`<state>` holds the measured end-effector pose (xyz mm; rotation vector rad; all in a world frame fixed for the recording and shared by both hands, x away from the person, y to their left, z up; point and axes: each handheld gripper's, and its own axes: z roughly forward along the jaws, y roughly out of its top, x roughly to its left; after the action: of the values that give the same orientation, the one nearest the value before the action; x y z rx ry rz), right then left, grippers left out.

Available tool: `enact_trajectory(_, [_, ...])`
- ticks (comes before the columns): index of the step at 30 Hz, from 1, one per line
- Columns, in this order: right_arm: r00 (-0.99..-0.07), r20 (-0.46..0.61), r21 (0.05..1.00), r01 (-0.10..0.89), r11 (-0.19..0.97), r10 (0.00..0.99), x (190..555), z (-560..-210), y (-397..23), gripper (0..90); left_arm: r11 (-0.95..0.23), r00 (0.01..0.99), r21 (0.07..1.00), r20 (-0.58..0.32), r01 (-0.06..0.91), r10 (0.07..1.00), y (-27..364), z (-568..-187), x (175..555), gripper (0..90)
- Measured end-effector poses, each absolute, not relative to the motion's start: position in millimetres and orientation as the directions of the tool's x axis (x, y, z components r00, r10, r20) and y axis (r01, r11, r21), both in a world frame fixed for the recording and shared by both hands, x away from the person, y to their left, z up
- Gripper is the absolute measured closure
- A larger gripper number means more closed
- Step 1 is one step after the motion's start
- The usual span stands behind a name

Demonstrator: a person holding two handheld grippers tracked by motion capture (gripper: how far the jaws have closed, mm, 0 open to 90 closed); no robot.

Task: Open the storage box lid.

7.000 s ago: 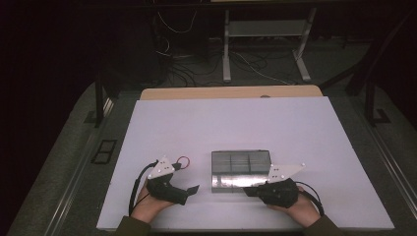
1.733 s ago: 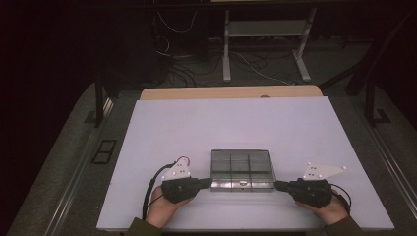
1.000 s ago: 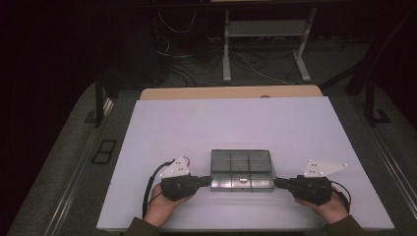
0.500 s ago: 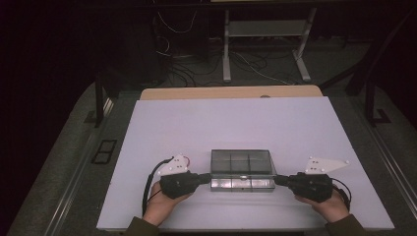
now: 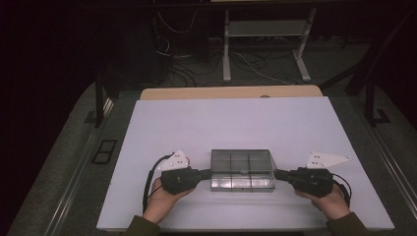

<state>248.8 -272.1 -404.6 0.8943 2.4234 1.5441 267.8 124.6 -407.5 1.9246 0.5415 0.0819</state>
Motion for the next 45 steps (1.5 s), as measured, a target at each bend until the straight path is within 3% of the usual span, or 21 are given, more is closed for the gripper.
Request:
enact_trajectory(22, [-0.816,0.194,0.874,0.396,0.282,0.545,263.2,-389.4,-271.9,89.1,-0.326,0.9,0.894,-0.161,0.307,0.404,119.9,-392.7,278.5,86.7])
enact_trajectory(31, [-0.818,0.182,0.883,0.381,0.276,0.546,270.5,-381.6,-272.4,89.2,-0.316,0.881,0.899,-0.137,0.303,0.453,137.6,-385.0,281.2,71.6])
enact_trajectory(37, [-0.818,0.177,0.883,0.377,0.278,0.547,275.5,-378.0,-271.4,89.1,-0.305,0.875,0.909,-0.113,0.282,0.472,136.6,-379.1,287.4,53.4])
enact_trajectory(45, [-0.817,0.18,0.88,0.382,0.281,0.548,283.0,-375.2,-270.5,89.1,-0.295,0.885,0.923,-0.091,0.247,0.458,123.4,-373.2,300.8,50.7])
